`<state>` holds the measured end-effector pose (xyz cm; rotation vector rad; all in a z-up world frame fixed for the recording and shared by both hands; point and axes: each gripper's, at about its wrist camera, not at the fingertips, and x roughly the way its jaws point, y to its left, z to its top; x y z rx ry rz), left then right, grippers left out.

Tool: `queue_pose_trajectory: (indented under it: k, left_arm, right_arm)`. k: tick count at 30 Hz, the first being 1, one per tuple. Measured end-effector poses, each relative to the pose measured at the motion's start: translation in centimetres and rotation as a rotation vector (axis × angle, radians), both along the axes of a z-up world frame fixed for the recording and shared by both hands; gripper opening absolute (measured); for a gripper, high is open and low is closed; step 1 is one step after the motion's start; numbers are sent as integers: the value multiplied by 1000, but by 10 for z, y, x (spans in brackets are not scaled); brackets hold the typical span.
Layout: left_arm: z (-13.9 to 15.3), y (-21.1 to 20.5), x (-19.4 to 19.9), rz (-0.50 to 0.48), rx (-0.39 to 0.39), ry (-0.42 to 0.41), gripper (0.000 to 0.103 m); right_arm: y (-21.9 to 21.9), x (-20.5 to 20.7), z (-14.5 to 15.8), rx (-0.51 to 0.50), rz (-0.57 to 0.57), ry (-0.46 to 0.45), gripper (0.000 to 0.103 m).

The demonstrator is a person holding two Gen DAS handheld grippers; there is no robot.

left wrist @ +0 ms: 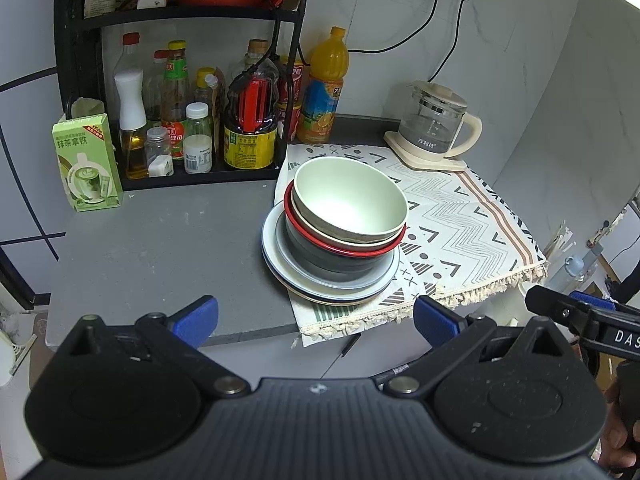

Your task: Organize plates and bowls

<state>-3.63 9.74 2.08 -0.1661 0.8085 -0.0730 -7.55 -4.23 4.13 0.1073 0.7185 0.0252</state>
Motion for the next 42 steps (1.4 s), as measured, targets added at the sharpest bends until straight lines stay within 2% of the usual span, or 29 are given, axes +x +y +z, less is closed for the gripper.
queue_pose_trajectory:
  k: [42]
  left_arm:
    - [-11, 0, 15, -30, -4, 31, 103]
  right_arm:
    - [3, 5, -5, -13, -10, 32, 103]
